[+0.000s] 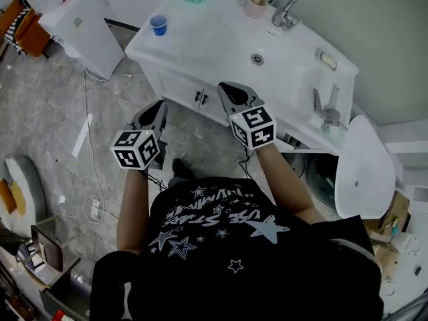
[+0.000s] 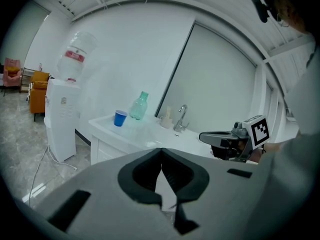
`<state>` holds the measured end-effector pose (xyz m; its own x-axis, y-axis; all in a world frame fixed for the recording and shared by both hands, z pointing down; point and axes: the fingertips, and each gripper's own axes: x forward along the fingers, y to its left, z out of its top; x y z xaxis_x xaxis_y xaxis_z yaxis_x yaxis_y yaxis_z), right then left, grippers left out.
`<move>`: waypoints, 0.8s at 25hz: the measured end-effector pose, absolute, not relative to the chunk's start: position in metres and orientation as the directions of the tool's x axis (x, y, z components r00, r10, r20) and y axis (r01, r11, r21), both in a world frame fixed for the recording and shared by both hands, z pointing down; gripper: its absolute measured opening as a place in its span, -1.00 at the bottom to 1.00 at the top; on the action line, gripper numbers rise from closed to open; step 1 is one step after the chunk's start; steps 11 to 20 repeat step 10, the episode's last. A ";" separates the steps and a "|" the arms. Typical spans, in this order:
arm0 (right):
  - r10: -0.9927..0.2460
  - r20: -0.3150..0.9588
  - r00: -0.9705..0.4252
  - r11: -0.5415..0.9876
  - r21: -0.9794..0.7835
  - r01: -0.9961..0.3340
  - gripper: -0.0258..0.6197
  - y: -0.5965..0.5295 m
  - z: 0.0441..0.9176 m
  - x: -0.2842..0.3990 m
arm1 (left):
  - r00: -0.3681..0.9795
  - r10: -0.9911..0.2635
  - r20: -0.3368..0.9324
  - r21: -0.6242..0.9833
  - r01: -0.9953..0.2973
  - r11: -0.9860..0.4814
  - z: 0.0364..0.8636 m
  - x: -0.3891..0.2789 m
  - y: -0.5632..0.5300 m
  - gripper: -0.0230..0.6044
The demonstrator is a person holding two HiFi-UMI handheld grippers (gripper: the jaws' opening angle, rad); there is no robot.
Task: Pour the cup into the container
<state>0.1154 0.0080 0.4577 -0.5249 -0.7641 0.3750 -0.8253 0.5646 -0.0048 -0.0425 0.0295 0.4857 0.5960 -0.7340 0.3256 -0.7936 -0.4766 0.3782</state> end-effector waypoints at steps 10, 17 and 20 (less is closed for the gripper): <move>-0.751 0.356 -0.556 0.586 -0.027 -0.810 -0.90 0.062 0.462 0.186 | 0.555 -0.763 0.332 0.363 -0.822 -0.440 0.486 0.018 0.096 -0.90; -0.751 0.356 -0.556 0.586 -0.027 -0.810 -0.90 0.062 0.462 0.186 | 0.555 -0.763 0.332 0.363 -0.822 -0.440 0.486 0.018 0.096 -0.90; -0.751 0.356 -0.556 0.586 -0.027 -0.810 -0.90 0.062 0.462 0.186 | 0.555 -0.763 0.332 0.363 -0.822 -0.440 0.486 0.018 0.096 -0.90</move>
